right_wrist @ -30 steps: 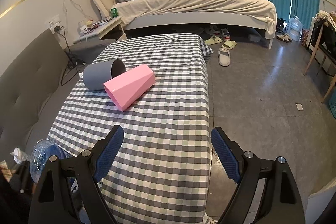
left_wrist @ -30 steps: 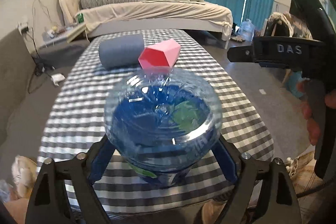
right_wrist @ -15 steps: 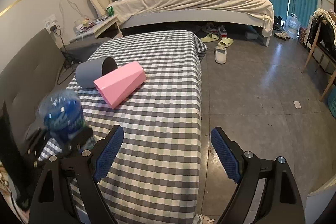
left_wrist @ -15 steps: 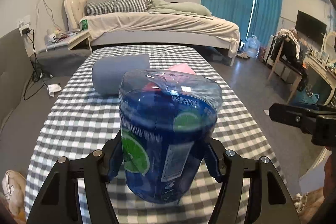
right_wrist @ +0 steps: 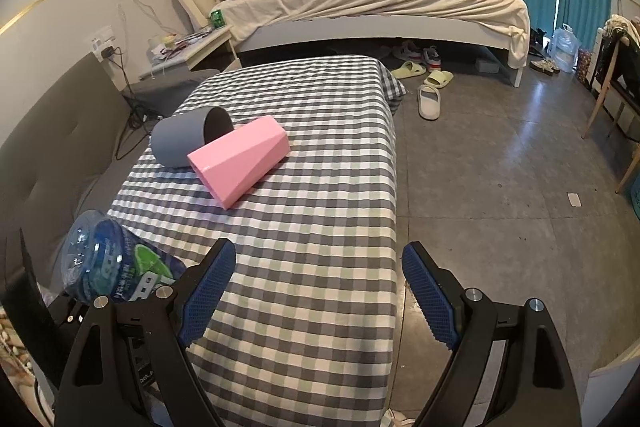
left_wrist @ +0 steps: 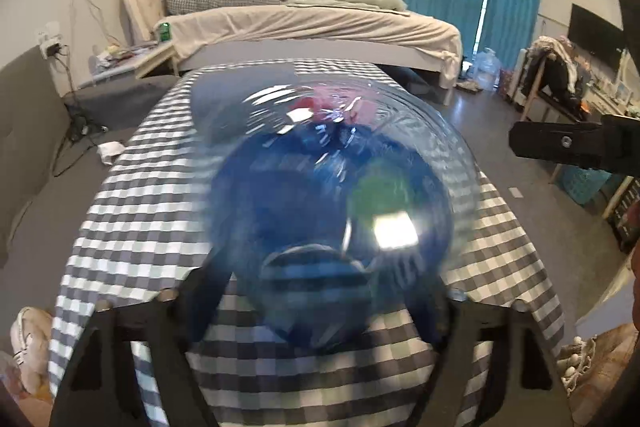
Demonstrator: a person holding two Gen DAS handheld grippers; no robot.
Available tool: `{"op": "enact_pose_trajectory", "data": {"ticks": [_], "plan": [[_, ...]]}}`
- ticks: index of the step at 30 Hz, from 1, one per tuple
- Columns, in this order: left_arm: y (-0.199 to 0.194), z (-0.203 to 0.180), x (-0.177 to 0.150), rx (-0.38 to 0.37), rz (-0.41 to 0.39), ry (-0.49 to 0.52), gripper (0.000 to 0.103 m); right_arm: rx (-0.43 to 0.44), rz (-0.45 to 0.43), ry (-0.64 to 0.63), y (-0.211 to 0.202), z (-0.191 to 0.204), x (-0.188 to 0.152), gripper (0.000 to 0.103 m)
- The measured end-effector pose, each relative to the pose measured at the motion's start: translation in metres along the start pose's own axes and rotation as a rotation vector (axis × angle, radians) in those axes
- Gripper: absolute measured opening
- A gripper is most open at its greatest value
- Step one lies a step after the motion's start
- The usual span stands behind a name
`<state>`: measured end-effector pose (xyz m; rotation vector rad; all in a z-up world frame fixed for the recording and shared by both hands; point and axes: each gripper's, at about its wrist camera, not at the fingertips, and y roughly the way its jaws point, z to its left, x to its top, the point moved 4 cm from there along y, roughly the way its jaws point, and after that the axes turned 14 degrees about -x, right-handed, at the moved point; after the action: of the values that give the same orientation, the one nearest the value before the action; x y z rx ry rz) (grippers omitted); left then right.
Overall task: Flip cup upside down
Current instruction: 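Lower the upright bottle onto the cloth and open the left tool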
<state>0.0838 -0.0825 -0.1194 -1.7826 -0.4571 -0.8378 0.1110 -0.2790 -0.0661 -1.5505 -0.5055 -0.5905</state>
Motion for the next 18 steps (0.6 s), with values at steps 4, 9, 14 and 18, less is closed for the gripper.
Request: {"op": "enact_pose_trajectory", "data": {"ticks": [4, 9, 14, 18], "plan": [[-0.01, -0.004, -0.002, -0.011, 0.013, -0.001, 0.086, 0.002, -0.02, 0.004, -0.007, 0.0, -0.003, 0.085], [-0.035, -0.006, -0.009, -0.039, 0.003, -0.002, 0.086, 0.001, -0.065, 0.004, -0.026, 0.005, -0.012, 0.085], [-0.069, -0.004, -0.012, -0.061, -0.03, -0.004, 0.086, -0.004, -0.125, -0.026, -0.054, 0.02, -0.028, 0.085], [-0.096, 0.004, -0.01, -0.051, -0.071, -0.002, 0.086, -0.024, -0.184, -0.037, -0.078, 0.032, -0.04, 0.085]]}}
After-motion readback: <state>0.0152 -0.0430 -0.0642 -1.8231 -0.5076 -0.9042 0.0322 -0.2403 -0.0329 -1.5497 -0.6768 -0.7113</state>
